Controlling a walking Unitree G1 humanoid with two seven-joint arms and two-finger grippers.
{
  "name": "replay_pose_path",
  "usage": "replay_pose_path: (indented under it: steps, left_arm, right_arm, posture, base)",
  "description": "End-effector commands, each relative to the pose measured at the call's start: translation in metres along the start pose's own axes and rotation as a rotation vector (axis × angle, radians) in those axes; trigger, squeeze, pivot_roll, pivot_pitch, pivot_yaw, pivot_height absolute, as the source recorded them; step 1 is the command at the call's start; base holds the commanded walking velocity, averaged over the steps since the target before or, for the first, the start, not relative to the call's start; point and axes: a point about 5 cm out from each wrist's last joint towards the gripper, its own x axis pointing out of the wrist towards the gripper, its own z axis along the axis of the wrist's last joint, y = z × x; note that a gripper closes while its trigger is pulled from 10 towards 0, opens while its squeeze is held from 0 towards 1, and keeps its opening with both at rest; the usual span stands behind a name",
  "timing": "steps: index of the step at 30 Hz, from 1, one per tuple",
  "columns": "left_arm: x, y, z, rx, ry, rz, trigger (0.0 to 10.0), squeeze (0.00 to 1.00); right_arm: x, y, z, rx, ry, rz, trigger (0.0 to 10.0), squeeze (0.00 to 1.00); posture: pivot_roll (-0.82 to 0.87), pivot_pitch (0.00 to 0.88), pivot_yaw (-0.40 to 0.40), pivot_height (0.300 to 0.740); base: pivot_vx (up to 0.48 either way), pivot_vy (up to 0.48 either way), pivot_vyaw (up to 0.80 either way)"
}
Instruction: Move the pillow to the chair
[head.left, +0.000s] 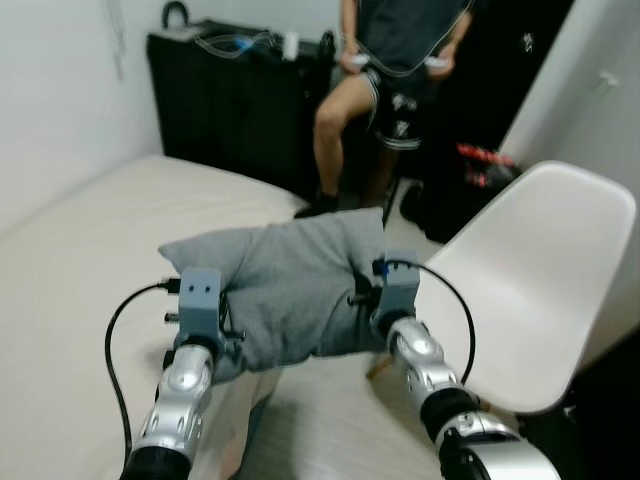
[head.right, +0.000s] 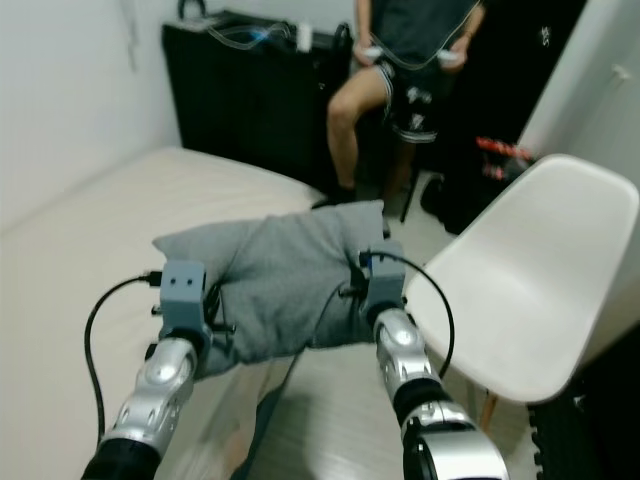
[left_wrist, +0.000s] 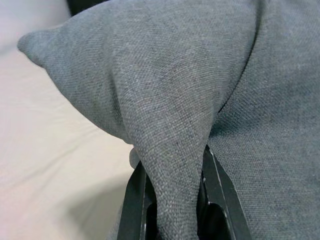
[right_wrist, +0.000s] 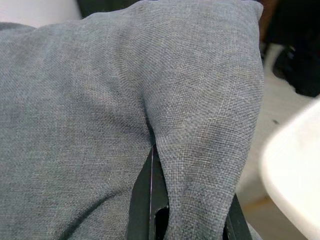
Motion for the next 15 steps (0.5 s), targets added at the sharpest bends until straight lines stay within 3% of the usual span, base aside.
replay_pose_path:
  steps: [1,15]
  left_arm:
    - [0.0030,-0.0073,0.0105,-0.006,-0.049,-0.022,10.0,0.00]
    - [0.0052,-0.0067,0.0118,-0.010,-0.045,-0.026,10.0,0.00]
  right_arm:
    - [0.0024,0.0027,0.0052,-0.008,-0.014,0.018,10.0,0.00]
    - [0.0029,0.0006,0.0066,0.016,-0.017,0.009,10.0,0.00]
  posture:
    - [0.03,0.000,-0.077,0.722]
    - [0.03,0.000,-0.065,0.722]
  base:
    - [0.000,0.000,-0.80]
    - [0.000,0.000,-0.80]
